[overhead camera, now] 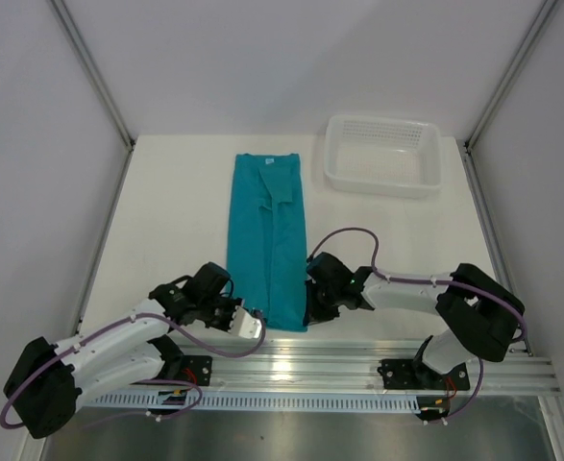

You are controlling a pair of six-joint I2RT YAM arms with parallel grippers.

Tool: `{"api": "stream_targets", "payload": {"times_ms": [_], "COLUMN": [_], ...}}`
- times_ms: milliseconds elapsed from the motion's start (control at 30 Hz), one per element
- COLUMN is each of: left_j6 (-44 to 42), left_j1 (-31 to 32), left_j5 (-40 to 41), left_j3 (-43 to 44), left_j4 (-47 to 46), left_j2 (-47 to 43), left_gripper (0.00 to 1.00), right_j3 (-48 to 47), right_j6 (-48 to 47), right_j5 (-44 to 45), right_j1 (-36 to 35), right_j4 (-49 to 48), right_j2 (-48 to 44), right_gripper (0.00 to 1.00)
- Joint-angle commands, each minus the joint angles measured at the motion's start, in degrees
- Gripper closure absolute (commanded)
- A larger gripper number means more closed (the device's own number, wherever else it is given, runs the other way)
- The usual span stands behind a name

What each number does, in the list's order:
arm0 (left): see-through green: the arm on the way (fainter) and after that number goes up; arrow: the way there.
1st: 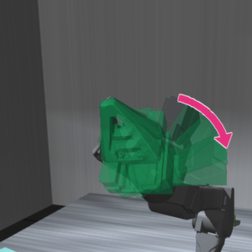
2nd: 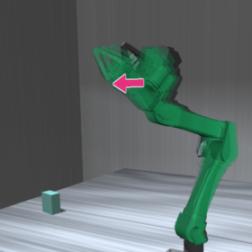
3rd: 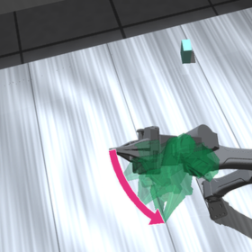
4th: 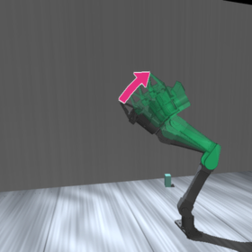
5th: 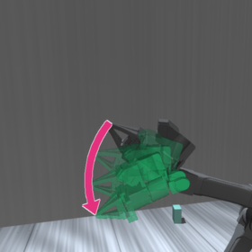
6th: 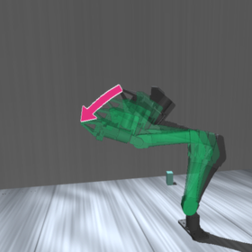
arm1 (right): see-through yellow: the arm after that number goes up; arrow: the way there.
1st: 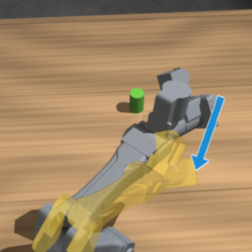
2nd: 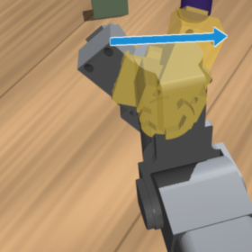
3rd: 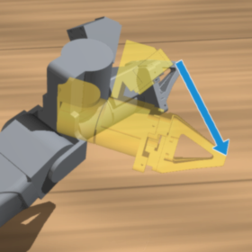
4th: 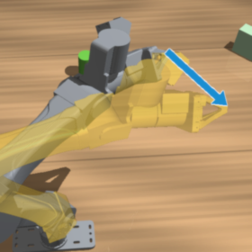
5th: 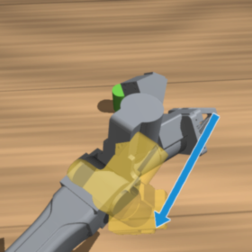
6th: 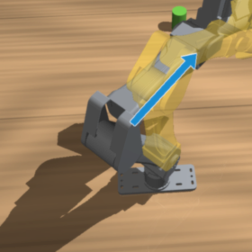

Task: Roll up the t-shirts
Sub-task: Fold the tshirt, then roll the tshirt

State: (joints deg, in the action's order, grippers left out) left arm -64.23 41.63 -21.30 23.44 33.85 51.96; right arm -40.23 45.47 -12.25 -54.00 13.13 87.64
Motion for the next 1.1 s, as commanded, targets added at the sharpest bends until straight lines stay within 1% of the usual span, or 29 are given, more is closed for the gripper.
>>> {"api": "stream_targets", "payload": {"times_ms": [0, 100, 167, 200, 267, 300, 367, 433, 500, 567, 600, 633, 700, 733, 767, 867, 900, 1000, 1067], "left_j6": [5.1, 6.2, 7.5, 8.1, 8.6, 8.7, 8.8, 8.5, 8.1, 8.1, 8.2, 8.3, 8.5, 8.9, 9.4, 10.6, 11.0, 11.8, 12.3], "left_j1": [0.4, 0.3, 0.3, 0.4, 0.4, 0.4, 0.3, 0.3, 0.4, 0.3, 0.3, 0.3, 0.3, 0.4, 0.3, 0.2, 0.2, -0.2, -0.5], "left_j5": [-3.8, -4.5, -5.0, -5.2, -6.0, -6.0, -6.2, -6.2, -6.6, -6.7, -6.7, -6.9, -7.6, -7.7, -7.7, -7.9, -8.0, -8.5, -8.4], "left_j3": [1.8, 1.9, 1.8, 1.8, 1.7, 1.5, 1.5, 1.7, 2.0, 1.9, 1.9, 1.8, 1.6, 1.6, 1.6, 1.5, 1.4, 0.9, 0.7], "left_j4": [4.5, 7.2, 6.8, 6.2, 5.4, 4.4, 3.3, 3.0, 3.6, 3.8, 3.8, 3.5, 3.5, 3.2, 3.2, 2.9, 3.0, 2.7, 2.9], "left_j2": [-2.2, -4.3, -4.9, -5.0, -4.4, -3.7, -3.0, -2.2, -1.8, -1.5, -1.5, -1.6, -1.4, -1.3, -0.9, -0.6, -0.8, -1.3, -1.4], "left_gripper": [0.99, 0.99, 0.99, 0.99, 0.99, 0.99, 0.99, 0.99, 0.99, 0.99, 0.99, 0.99, 0.99, 0.99, 0.99, 0.99, 0.99, 0.99, 0.99], "right_j3": [0.5, 0.5, 0.9, 1.5, 1.0, 0.5, -1.2, -1.7, -2.1, -3.1, -3.4, -3.5, -2.1, -1.7, -0.9, 0.3, 0.1, 1.0, 1.0], "right_j6": [0.8, 2.6, 3.3, 3.7, 3.2, 2.0, 0.2, -2.1, -3.8, -6.7, -8.2, -11.4, -14.7, -16.1, -20.2, -26.3, -26.7, -32.6, -36.4], "right_j5": [2.7, 3.9, 3.5, 3.1, 2.9, 3.5, 4.6, 6.2, 8.7, 16.7, 19.9, 25.6, 29.7, 30.9, 31.2, 33.5, 33.3, 31.7, 34.2], "right_j1": [-2.6, -5.2, -6.3, -6.3, -6.2, -6.2, -6.3, -6.3, -6.8, -8.4, -12.0, -14.0, -17.9, -20.1, -21.0, -23.9, -24.2, -26.5, -29.5], "right_j4": [6.6, 8.9, 9.1, 8.4, 7.0, 7.0, 7.3, 7.8, 10.8, 13.0, 13.9, 13.5, 10.4, 9.3, 8.2, 6.2, 5.7, 2.2, 0.0], "right_j2": [-3.4, -5.7, -6.9, -7.2, -7.2, -6.7, -6.0, -5.8, -6.8, -10.0, -11.2, -13.4, -15.1, -15.2, -15.0, -12.6, -11.9, -11.8, -12.7], "right_gripper": [1.0, 1.0, 0.96, 0.91, 0.85, 0.74, 0.61, 0.52, 0.5, 0.5, 0.49, 0.48, 0.45, 0.45, 0.45, 0.47, 0.5, 0.49, 0.49]}}
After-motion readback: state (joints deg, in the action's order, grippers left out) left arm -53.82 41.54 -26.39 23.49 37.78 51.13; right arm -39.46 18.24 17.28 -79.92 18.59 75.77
